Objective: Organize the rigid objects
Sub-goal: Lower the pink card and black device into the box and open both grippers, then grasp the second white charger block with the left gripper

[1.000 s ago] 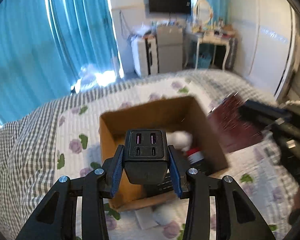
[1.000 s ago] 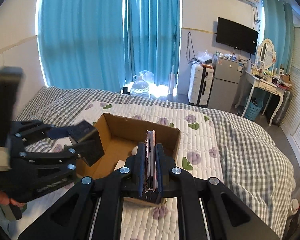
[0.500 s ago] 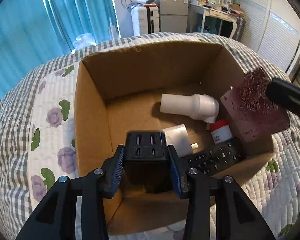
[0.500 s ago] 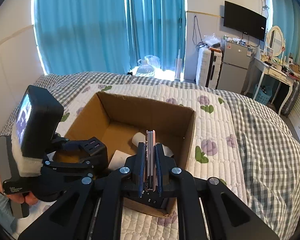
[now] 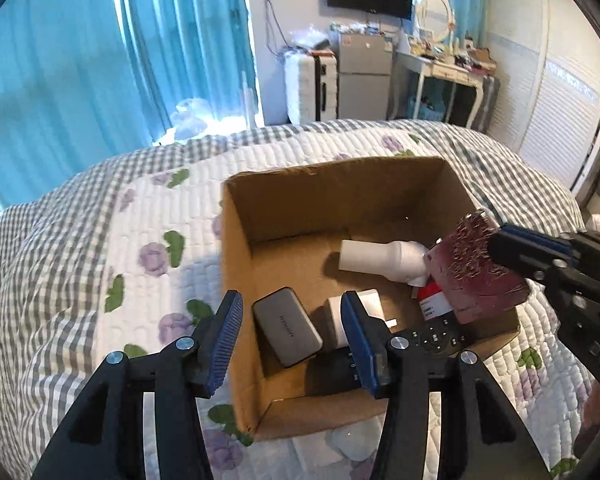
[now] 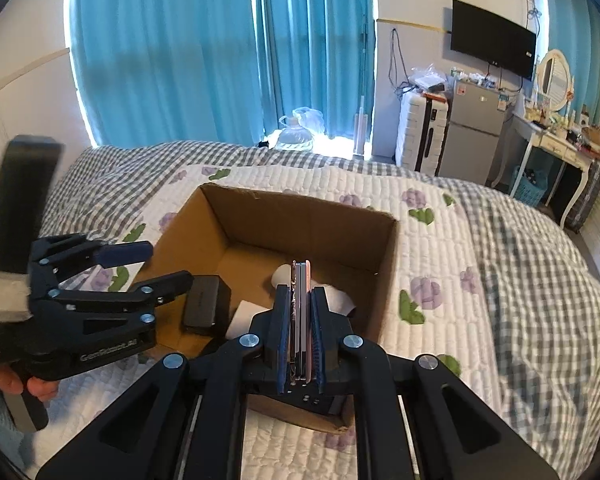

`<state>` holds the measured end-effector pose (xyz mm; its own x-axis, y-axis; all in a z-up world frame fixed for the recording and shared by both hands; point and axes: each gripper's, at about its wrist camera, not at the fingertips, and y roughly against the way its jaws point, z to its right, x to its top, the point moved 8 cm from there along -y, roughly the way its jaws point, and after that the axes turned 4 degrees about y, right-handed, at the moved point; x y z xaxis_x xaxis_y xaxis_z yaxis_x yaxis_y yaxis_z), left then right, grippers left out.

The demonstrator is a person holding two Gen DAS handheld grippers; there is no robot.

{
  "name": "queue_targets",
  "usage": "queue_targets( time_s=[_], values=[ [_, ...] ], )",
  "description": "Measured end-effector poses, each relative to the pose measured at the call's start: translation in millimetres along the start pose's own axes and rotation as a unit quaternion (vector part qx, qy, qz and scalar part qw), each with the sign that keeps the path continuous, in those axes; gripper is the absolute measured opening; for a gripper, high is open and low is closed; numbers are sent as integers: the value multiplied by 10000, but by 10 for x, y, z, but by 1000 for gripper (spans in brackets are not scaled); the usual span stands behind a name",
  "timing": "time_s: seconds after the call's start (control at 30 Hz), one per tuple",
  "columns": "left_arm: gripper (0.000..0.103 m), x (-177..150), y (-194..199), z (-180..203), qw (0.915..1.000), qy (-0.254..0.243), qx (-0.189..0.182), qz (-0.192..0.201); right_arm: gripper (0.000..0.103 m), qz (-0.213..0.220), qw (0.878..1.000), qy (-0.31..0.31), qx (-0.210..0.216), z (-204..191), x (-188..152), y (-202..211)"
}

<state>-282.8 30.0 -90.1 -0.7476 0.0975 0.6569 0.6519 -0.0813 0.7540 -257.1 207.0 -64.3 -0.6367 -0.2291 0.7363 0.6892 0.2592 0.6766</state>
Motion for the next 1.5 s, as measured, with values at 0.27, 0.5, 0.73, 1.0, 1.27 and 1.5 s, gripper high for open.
queue_targets(
  time_s=[0.27,0.5,0.73,1.0,1.27,1.5],
  values=[
    [53,-196,101,-179,9990,291,63,342,10,-163,9996,-190,110,-95,-113,-350],
    [75,-334,348,-166,9981,225,78,574,52,-13,9994,42,-348,-126,-103,-303],
    [88,-600,608,-164,9977,192,188,630,59,185,9980,127,-598,-95,-71,187],
    [90,-955,540,-189,9978,360,353,427,64,-3,9965,-103,-830,2,-619,427],
    [90,-1424,-11,-59,9975,141,578,-391,64,-514,9952,-182,-811,-2,-1207,89],
    [90,-1544,-344,62,9946,-26,614,-834,64,-779,9941,-371,-656,25,-1410,-56]
  ],
)
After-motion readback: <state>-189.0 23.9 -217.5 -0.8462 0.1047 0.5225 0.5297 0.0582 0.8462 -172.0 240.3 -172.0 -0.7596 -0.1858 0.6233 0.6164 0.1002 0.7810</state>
